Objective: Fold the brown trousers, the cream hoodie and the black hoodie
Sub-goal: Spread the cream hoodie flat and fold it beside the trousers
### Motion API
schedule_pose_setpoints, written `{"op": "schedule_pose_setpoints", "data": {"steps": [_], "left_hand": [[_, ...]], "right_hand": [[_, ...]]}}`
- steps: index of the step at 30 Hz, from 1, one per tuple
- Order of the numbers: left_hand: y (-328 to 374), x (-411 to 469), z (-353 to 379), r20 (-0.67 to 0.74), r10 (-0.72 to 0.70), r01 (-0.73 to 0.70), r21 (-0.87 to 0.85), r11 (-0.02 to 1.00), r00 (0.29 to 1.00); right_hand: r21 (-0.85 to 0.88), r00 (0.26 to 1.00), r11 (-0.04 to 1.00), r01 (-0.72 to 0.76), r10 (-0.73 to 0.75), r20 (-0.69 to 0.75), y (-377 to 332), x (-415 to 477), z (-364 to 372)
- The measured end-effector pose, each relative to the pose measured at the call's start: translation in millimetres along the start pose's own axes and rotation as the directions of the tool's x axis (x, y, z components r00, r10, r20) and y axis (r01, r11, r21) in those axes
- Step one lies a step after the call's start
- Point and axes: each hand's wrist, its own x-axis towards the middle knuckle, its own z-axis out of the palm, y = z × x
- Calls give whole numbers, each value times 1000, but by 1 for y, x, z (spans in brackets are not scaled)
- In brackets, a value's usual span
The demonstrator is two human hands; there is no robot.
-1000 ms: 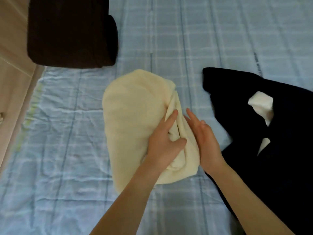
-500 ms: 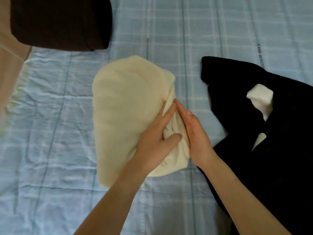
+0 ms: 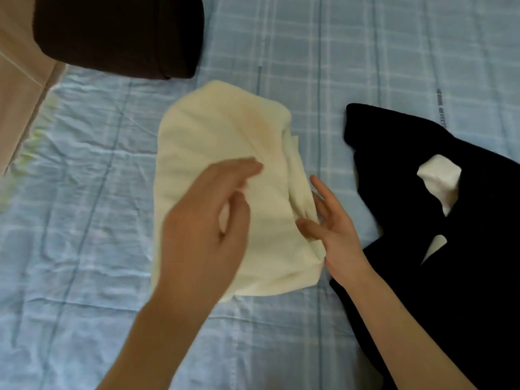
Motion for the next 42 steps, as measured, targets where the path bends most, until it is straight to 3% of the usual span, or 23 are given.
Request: {"op": "schedule_pose_setpoints", "data": {"steps": [1,2,5,7,9,11,12,15,18,21,24,27,30,33,35,36,38,40,42], "left_hand": [[-10,9,-7,-9,87,-83,225,971,996],[-22,17,-11,48,76,-89,417,905,996],[-49,24,4,243,-210,-28,714,700,947],[-57,14,20,339,-168,-149,734,662,926],[-60,7,31,374,-117,-209,720,662,920],[-57,7,36,387,-132,-205,714,669,913],[-56,7,37,396,-147,-204,715,669,907],[-56,8,26,422,-145,-204,675,709,895],[-71,7,8,336,-77,-106,495,863,939],[-70,-2,7,183,-137,-3,607,794,974],[-73,-10,25,197,-218,21,692,722,956],[-86,-2,40,211,-290,45,733,678,933],[-79,3,35,223,-330,64,734,676,917],[-80,3,17,247,-239,39,614,788,939],[-85,3,3,167,-269,165,466,870,948],[-86,1,-4,114,-384,321,364,874,916],[-86,-3,-16,98,-631,618,137,774,770],[-91,-7,-26,200,-691,690,85,718,695],[-89,-15,-38,283,-711,734,33,678,644]], "right_hand": [[-17,1000,1000,-2,2,-9,0,0,0],[-39,1000,999,-7,7,-7,-1,0,1],[-115,1000,993,-12,12,-4,-9,0,5],[-101,997,995,23,-31,-72,-21,-2,8],[-232,956,949,215,-253,-149,-38,-2,19],[-464,851,758,458,-524,-15,-53,5,40],[-512,818,681,524,-570,78,-57,13,53],[-645,889,625,440,-404,215,-53,46,84],[-807,904,443,390,-351,244,-32,69,81],[-879,904,346,327,-385,185,-14,66,75],[-950,918,241,197,-385,93,5,59,69],[-911,934,338,238,-338,119,6,71,65],[-899,949,368,237,-285,134,-6,70,68],[-908,974,377,181,-199,111,-18,56,70],[-911,986,386,149,-129,106,-24,43,70],[-904,990,407,127,-108,91,-23,32,70],[-861,999,508,27,-45,5,-22,13,65],[-781,989,607,-149,100,-111,-25,2,57],[-722,973,661,-204,219,-75,-34,-4,50]]}}
